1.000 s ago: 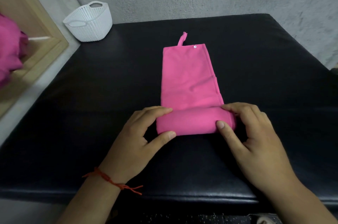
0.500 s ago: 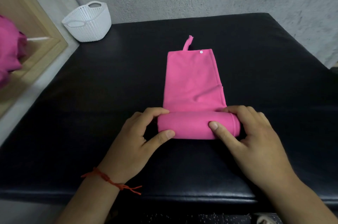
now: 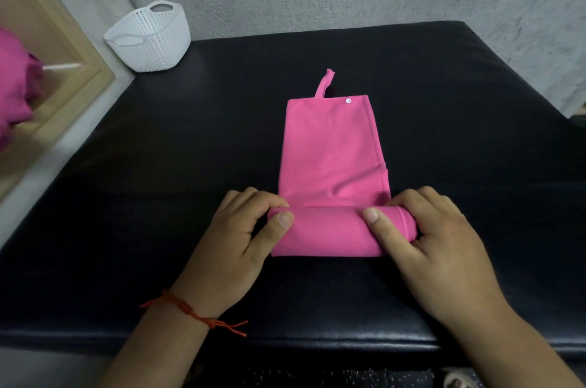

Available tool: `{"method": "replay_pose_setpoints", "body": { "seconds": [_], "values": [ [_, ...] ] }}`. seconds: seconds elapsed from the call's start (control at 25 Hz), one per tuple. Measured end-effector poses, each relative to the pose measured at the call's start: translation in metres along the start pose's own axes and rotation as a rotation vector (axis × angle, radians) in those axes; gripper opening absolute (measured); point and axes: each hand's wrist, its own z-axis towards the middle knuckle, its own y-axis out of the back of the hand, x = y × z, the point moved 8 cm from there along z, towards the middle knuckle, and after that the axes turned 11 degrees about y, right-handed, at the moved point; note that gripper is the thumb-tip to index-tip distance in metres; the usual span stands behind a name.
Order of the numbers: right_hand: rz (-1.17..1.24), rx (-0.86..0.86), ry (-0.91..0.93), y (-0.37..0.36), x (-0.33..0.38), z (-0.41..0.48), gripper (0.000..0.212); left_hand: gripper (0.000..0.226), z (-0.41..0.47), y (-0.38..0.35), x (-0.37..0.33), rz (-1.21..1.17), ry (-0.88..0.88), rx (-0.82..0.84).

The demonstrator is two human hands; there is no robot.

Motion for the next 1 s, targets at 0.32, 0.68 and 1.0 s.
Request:
{"method": "replay_pose_setpoints", "body": {
  "seconds": [0.32,0.68,1.0],
  "values": [
    [-0.049,0.002,-0.022,-0.002,-0.003,0.0,0.048,0.037,-0.011,0.01,-0.017,-0.101,-0.206,0.027],
    [0.097,-0.065,0.101,0.006,0.01,-0.005,0.039,0.05,-0.004,0.006,-0.007,-0.149,-0.066,0.096],
    [0.072,0.014,0.03,-0.003,0.003,-0.001,0.061,0.045,0.002,-0.002,-0.001,-0.1,0.031,0.094]
  ]
}}
